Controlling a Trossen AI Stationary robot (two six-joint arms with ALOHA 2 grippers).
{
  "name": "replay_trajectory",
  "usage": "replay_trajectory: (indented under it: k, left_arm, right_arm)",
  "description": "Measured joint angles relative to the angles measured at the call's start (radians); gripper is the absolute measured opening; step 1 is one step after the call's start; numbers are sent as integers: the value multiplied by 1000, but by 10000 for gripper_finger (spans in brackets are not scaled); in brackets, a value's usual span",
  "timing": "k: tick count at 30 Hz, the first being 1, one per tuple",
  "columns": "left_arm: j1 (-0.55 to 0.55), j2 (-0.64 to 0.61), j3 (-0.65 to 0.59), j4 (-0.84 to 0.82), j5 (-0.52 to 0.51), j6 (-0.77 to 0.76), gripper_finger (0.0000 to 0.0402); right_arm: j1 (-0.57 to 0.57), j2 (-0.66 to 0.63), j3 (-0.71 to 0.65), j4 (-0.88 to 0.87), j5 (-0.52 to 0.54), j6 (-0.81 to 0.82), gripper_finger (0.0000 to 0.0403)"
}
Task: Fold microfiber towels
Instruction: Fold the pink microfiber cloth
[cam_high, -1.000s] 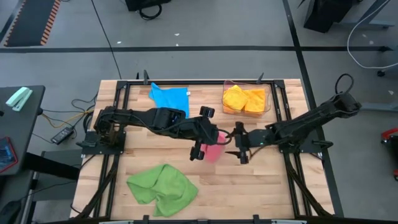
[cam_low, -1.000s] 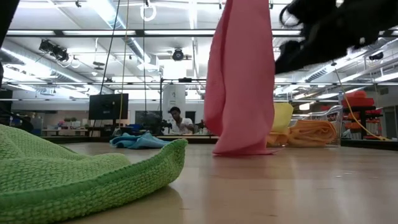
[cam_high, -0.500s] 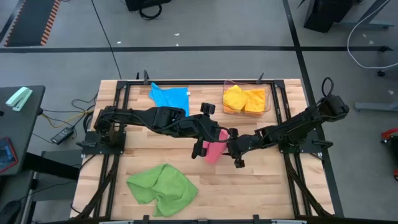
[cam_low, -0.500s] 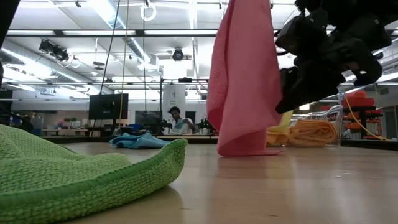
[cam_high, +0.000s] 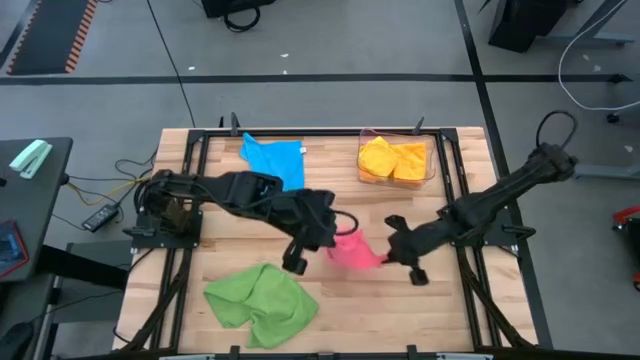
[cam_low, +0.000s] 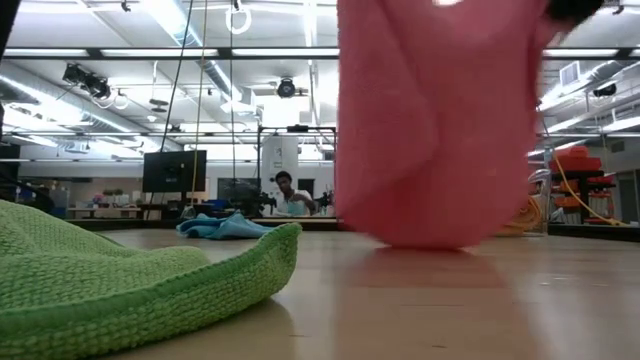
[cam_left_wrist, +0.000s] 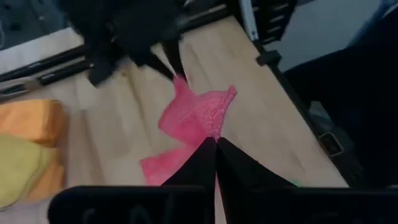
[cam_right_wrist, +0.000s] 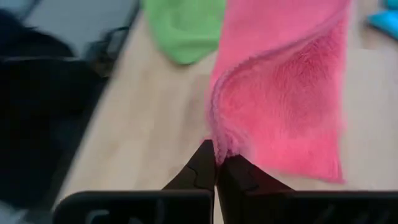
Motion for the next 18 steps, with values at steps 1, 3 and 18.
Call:
replay_trajectory:
  k: [1, 3, 18]
  left_arm:
    - [-12, 2, 0, -1, 1, -2, 18]
    - [-39, 3, -2, -14, 11, -1, 19]
    - [-119, 83, -2, -239, -151, -29, 13]
  right_arm:
    - [17, -8, 27, -36, -15, 3, 8]
    - [39, -16, 103, -112, -72, 17, 8]
    - [-59, 7, 356, -512, 24, -53, 7]
